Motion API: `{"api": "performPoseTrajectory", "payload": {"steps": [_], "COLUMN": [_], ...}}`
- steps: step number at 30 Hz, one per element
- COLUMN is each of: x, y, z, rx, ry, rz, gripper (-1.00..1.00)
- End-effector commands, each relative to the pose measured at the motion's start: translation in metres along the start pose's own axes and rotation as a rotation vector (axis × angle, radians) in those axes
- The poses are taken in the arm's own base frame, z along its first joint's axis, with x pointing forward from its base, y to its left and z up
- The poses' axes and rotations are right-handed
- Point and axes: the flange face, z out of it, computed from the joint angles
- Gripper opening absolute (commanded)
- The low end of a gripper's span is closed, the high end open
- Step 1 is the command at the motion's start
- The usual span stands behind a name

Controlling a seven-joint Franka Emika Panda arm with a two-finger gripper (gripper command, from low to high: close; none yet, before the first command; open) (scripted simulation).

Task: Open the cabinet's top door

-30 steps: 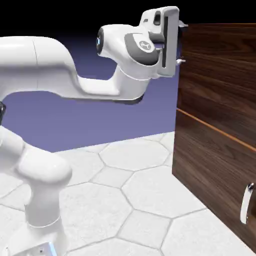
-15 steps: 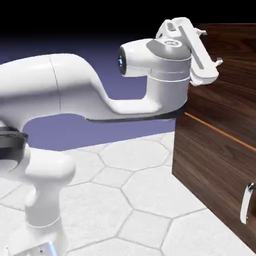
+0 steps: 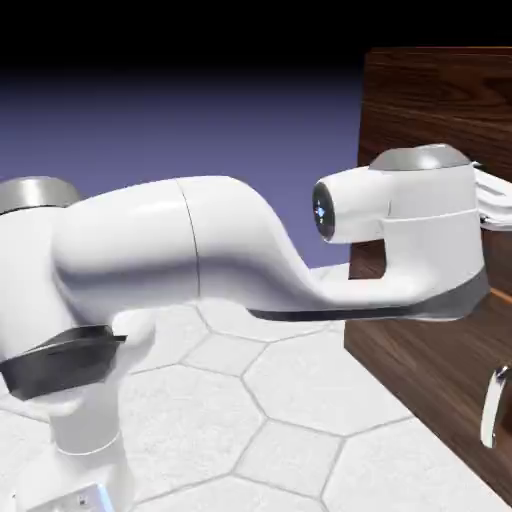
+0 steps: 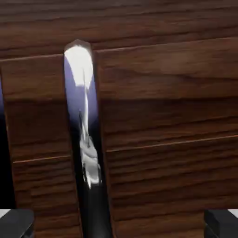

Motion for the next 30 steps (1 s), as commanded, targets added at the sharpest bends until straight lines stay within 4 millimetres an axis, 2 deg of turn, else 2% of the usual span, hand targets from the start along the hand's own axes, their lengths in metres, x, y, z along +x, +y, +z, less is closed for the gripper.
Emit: {"api": "performPoseTrajectory", "payload": {"steps": [1, 6, 7, 8, 9, 30], "x": [0.000, 0.000, 0.000, 0.000, 0.000, 0.046], "y": [0.000, 0.000, 0.000, 0.000, 0.000, 0.046], "z": [0.000, 0.048, 0.050, 0.050, 0.050, -0.089], "rx": [0.000, 0.000, 0.000, 0.000, 0.000, 0.212], "ry": [0.000, 0.000, 0.000, 0.000, 0.000, -0.212], "rz": [0.000, 0.000, 0.000, 0.000, 0.000, 0.000], "gripper": [0.00, 0.00, 0.00, -1.00, -1.00, -1.00]}}
